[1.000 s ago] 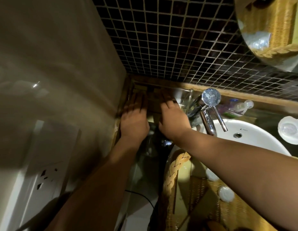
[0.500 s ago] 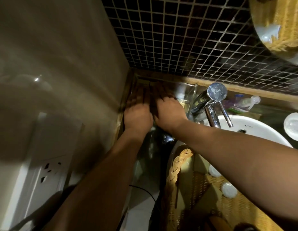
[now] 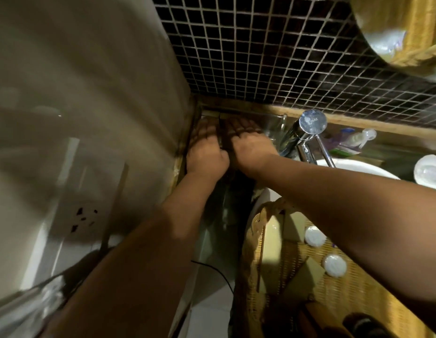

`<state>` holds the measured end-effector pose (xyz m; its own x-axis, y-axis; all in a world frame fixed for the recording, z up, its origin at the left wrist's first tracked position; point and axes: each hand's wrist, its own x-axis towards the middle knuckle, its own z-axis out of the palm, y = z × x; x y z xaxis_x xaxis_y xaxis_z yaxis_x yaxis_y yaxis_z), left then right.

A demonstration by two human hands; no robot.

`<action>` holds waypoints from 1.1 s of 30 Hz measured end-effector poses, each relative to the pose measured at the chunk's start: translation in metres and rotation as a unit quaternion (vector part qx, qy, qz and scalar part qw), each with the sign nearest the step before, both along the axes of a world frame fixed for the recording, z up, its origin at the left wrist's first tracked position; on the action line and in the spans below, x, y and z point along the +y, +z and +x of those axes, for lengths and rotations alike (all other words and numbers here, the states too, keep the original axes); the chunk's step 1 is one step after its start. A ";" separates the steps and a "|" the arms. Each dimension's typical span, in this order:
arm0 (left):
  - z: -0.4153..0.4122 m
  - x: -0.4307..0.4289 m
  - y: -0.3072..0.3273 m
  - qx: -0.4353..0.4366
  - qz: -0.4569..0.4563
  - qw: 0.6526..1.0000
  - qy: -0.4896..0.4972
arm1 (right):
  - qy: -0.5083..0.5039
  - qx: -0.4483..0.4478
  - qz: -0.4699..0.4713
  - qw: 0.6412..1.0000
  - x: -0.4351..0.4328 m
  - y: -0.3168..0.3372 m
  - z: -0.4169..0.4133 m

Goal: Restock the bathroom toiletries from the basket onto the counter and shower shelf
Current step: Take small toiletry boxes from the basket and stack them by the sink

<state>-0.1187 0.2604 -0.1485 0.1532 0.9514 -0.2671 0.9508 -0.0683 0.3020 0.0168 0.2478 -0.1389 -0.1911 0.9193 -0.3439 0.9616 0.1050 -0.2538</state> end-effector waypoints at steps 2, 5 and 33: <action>0.005 0.001 0.018 -0.014 -0.021 1.000 0.016 | 0.005 -0.004 0.011 1.000 -0.004 0.011 0.002; 0.016 -0.009 0.050 -0.052 -0.004 0.998 0.023 | -0.001 0.003 0.010 1.000 -0.019 0.031 0.007; 0.108 -0.256 0.018 0.124 -0.012 0.974 -0.192 | 0.068 -0.037 -0.067 0.995 -0.289 0.019 0.133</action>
<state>-0.0104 0.0041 -0.1307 0.4237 0.8301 -0.3625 0.9009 -0.4279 0.0730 0.1497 -0.0411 -0.1204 -0.2799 0.8317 -0.4796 0.9574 0.2049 -0.2033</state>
